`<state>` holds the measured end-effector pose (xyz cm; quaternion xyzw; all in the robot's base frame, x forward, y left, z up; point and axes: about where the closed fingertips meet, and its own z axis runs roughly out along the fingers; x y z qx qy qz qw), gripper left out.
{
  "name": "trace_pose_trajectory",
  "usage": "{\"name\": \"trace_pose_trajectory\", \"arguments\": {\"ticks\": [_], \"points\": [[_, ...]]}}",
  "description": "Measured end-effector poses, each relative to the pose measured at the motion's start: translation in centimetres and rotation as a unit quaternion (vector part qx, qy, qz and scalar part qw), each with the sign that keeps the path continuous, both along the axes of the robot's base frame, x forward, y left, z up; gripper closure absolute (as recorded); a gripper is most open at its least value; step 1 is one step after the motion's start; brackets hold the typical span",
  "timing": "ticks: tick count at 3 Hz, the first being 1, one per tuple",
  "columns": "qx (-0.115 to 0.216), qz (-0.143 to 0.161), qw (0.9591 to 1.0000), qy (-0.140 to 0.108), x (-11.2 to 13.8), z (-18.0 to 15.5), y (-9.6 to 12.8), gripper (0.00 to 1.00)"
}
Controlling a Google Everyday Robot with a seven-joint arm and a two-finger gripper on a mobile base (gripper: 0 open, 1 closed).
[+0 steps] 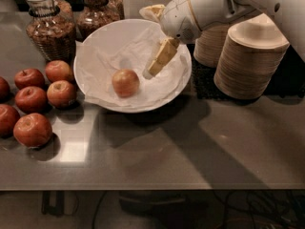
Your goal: Pick apple from white bowl
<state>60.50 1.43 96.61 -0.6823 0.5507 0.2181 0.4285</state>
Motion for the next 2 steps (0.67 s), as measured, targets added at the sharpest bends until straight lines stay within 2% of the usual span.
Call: {"name": "trace_pose_trajectory", "arguments": {"ticks": [1, 2], "points": [[0.009, -0.021, 0.9997, -0.003, 1.1, 0.4, 0.2, 0.00], [0.002, -0.036, 0.9993, 0.006, 1.1, -1.2, -0.4, 0.00]]}}
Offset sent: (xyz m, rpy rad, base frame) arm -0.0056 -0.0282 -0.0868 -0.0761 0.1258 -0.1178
